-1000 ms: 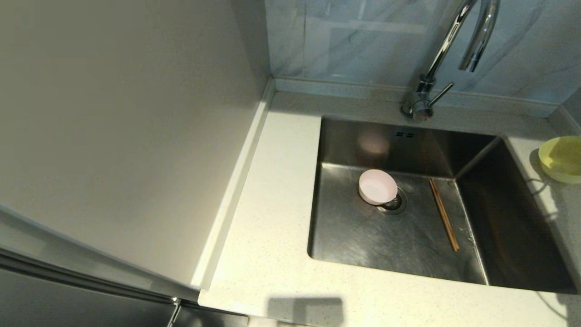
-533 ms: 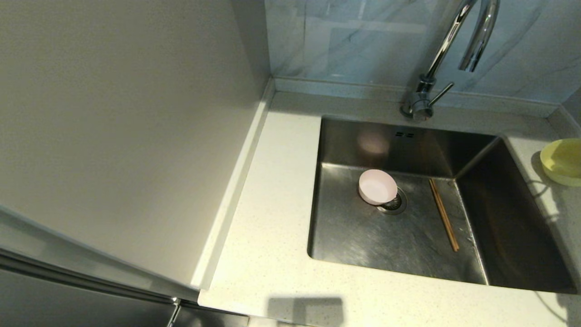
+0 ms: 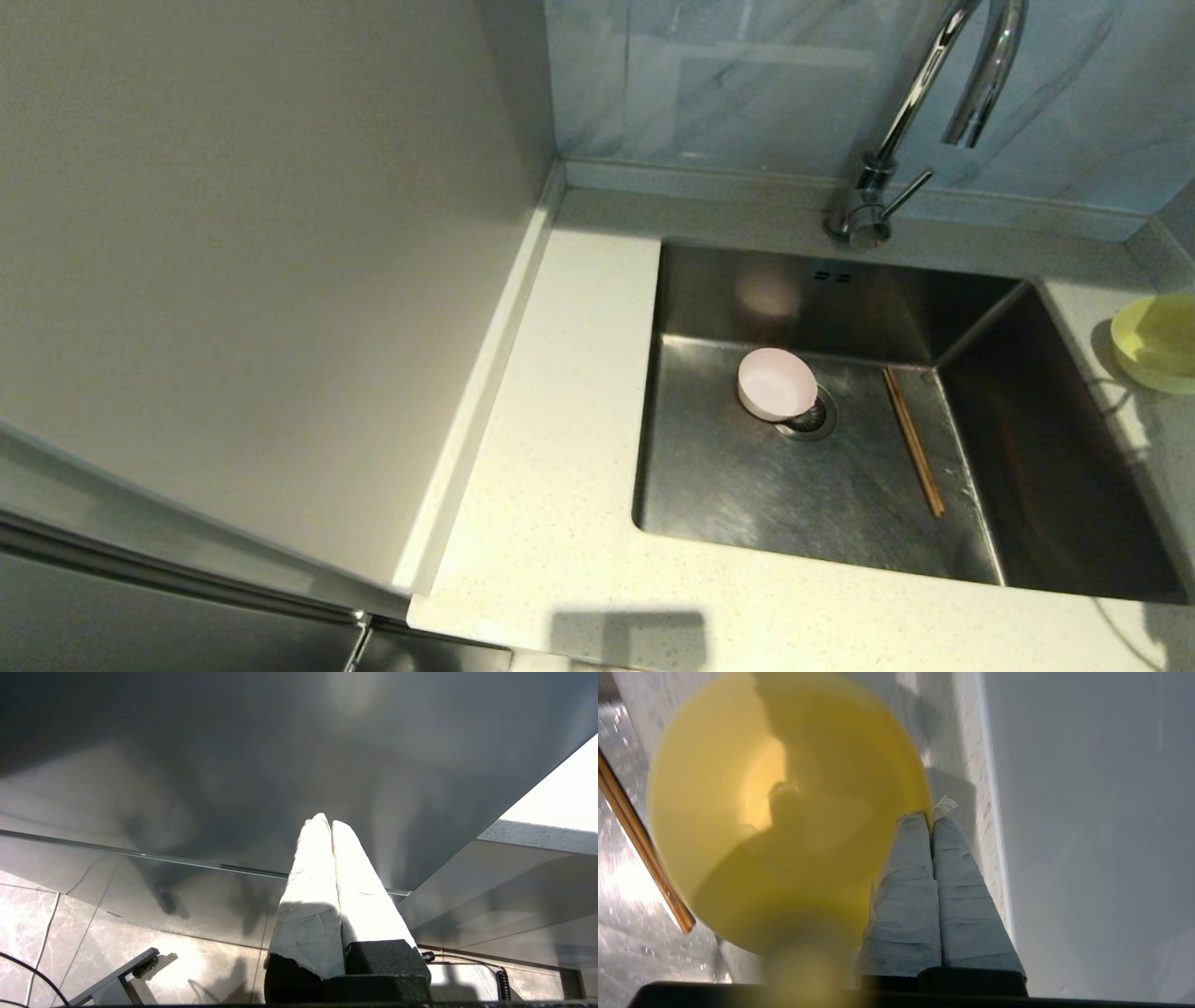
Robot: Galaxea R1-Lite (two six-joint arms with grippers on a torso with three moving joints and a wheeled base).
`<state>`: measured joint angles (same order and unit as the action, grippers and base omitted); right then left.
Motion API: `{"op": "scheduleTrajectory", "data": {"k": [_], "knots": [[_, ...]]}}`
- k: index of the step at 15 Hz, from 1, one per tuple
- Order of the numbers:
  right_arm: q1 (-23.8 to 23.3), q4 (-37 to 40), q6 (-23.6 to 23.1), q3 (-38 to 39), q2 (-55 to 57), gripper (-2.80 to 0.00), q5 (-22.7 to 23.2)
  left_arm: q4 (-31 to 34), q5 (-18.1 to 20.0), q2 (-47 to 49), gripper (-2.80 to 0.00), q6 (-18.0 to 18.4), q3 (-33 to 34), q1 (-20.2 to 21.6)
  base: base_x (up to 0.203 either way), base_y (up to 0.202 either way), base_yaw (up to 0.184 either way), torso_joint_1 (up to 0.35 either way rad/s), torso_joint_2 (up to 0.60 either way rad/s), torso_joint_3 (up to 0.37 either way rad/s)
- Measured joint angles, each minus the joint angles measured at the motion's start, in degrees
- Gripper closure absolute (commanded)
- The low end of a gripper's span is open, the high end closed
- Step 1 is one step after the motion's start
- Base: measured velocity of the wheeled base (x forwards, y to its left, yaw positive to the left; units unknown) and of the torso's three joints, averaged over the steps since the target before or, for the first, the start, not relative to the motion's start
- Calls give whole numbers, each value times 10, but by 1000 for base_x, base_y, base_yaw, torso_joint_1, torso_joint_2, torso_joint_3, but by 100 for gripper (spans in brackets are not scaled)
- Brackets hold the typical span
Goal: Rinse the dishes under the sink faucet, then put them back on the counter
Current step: Put a bowl back to the table from the sink
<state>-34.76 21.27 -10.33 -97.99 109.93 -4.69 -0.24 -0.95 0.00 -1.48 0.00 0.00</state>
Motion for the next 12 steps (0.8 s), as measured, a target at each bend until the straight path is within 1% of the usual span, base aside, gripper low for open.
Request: {"op": "scheduleTrajectory", "data": {"k": [4,8,9,10,12], "knots": [[1,-1,-3,19,-8,0,-1,0,0,0,0,0,0,0,0,0,0,0,0,0],[1,-11,-38,22,-9,0,-1,0,0,0,0,0,0,0,0,0,0,0,0,0],[0,-11,-41,24,-9,-124,-2,0,0,0,0,0,0,0,0,0,0,0,0,0],[0,-11,-42,26,-9,-280,-2,0,0,0,0,0,0,0,0,0,0,0,0,0],[0,-11,-44,30,-9,-280,-3,0,0,0,0,0,0,0,0,0,0,0,0,0]]}}
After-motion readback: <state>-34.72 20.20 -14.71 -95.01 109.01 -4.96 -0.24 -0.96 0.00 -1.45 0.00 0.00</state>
